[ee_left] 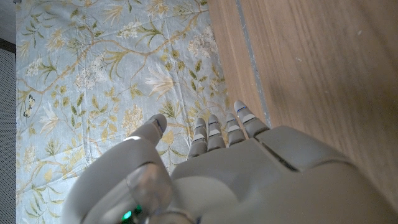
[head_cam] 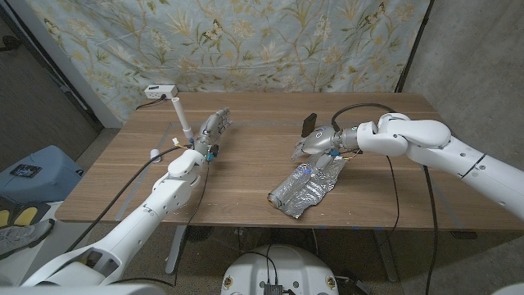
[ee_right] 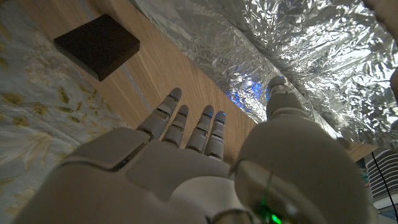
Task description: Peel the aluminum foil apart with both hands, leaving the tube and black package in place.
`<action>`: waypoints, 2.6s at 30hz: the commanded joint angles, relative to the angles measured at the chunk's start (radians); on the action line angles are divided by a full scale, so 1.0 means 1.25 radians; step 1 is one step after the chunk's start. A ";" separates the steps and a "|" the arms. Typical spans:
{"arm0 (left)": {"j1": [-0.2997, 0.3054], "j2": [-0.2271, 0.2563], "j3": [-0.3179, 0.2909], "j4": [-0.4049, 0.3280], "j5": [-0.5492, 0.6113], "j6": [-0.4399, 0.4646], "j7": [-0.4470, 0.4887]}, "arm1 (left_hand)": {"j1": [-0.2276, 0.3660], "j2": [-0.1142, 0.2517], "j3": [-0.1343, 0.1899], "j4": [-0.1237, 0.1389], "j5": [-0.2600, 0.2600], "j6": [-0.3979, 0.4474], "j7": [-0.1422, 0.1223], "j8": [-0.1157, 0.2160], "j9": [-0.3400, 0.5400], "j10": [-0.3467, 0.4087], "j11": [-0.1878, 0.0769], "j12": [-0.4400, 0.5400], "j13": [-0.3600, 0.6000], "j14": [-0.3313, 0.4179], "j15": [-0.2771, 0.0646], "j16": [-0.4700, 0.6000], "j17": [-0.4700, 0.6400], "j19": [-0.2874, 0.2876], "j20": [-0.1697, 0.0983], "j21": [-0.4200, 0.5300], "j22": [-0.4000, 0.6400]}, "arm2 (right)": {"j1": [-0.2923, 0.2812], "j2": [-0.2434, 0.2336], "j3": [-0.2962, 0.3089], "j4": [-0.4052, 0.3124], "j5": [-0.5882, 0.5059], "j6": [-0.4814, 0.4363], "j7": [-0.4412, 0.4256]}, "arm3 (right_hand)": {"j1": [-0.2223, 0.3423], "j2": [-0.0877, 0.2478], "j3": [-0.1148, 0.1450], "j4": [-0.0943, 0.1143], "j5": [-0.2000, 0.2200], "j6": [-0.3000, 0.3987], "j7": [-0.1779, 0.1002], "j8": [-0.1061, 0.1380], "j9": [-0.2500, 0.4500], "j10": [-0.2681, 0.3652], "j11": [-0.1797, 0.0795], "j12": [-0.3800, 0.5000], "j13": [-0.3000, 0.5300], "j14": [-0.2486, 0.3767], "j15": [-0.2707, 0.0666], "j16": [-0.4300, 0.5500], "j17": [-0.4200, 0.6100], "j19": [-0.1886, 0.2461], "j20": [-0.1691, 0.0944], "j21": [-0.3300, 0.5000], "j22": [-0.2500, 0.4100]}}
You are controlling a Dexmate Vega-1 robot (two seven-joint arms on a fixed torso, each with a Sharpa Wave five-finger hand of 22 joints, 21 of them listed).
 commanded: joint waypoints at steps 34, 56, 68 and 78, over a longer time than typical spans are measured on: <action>0.006 -0.002 0.008 -0.014 0.005 0.010 0.012 | 0.009 0.006 0.001 -0.007 0.009 0.010 0.000 0.001 0.003 0.007 0.000 0.003 -0.001 0.004 0.006 0.005 0.003 0.010 -0.003 -0.004 0.003 | -0.032 -0.012 -0.012 0.003 0.008 0.008 0.002 | 0.010 -0.005 0.011 0.006 0.014 -0.009 -0.002 0.002 0.002 -0.008 0.007 0.005 0.002 0.047 -0.081 0.027 0.010 0.008 -0.006 0.010 0.001; -0.016 -0.014 0.012 0.021 0.004 0.001 -0.004 | 0.011 0.007 0.001 -0.009 0.010 0.010 0.000 0.001 0.003 0.008 0.000 0.003 -0.001 0.004 0.006 0.006 0.004 0.011 -0.001 -0.006 0.003 | -0.021 0.007 -0.035 0.020 -0.002 0.004 0.017 | 0.026 -0.004 0.020 0.001 0.020 -0.004 0.005 0.006 0.003 0.001 0.021 0.011 0.005 0.069 -0.097 0.035 0.011 0.018 -0.014 0.013 0.001; -0.004 -0.014 0.008 0.008 0.002 -0.001 0.006 | 0.013 0.008 0.001 -0.010 0.010 0.011 0.001 0.002 0.003 0.009 0.001 0.003 -0.001 0.005 0.007 0.006 0.004 0.013 0.000 -0.007 0.003 | -0.024 0.001 -0.037 0.009 -0.006 0.008 0.022 | 0.042 -0.001 0.029 -0.002 0.025 0.002 0.007 0.009 0.004 0.011 0.024 0.017 0.010 0.101 -0.111 0.046 0.012 0.031 -0.017 0.017 0.001; 0.000 -0.016 0.012 0.001 0.008 0.000 0.017 | 0.015 0.009 0.002 -0.012 0.011 0.012 0.001 0.002 0.004 0.011 0.001 0.004 -0.001 0.006 0.007 0.006 0.004 0.013 0.001 -0.008 0.003 | -0.037 -0.007 -0.031 0.004 -0.011 0.013 0.008 | 0.049 -0.001 0.034 -0.002 0.027 0.014 0.006 0.013 0.004 0.026 0.024 0.025 0.014 0.119 -0.116 0.051 0.013 0.043 -0.020 0.020 0.001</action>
